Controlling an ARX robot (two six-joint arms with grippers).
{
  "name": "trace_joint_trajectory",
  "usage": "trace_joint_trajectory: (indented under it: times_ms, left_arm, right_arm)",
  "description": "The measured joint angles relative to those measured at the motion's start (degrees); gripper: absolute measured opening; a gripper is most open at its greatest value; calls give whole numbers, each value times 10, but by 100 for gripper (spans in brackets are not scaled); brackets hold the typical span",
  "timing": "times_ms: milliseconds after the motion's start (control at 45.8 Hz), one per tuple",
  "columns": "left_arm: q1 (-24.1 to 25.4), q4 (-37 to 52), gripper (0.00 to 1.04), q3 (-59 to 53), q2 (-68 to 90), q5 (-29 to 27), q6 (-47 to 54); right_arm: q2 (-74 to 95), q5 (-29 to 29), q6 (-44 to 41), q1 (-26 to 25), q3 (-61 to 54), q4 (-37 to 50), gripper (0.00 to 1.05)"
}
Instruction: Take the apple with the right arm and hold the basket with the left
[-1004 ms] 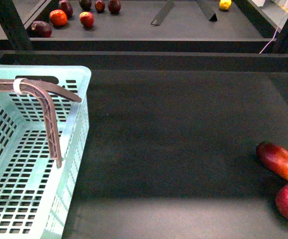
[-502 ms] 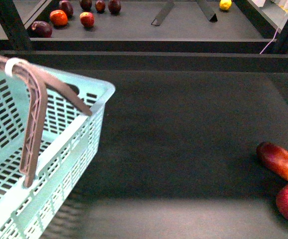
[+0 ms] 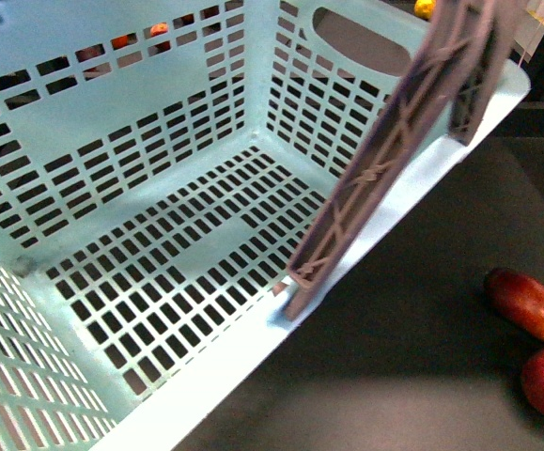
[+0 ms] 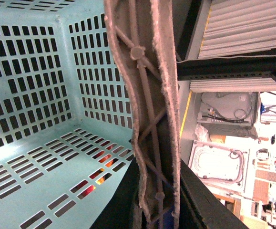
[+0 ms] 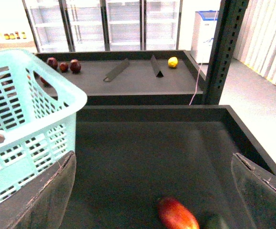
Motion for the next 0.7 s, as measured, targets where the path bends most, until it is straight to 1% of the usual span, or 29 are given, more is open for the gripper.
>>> trace_joint_trajectory:
  times_ms: [153,262,393,611,633,677,698]
  left_arm:
    - [-42,3,10,16,0,-6,6]
    - [-60,3,10,21,0,1,10]
    - [-64,3,10,21,2,6,10]
    - [-63,3,10,21,3,-9,16]
    - [-63,3,10,21,3,-9,16]
    - [-63,3,10,21,3,-9,18]
    - [-63,3,10,21,3,-9,19]
  right_arm:
    - [0,0,0,0,0,0,96]
    - [0,0,0,0,0,0,96]
    - [0,0,0,0,0,0,96]
    - [1,3,2,0,1,-1,96]
    - [10,24,10,5,6,-21,96]
    - [46,78,36,15,34,-92,96]
    - [70,99,52,12,48,-125,96]
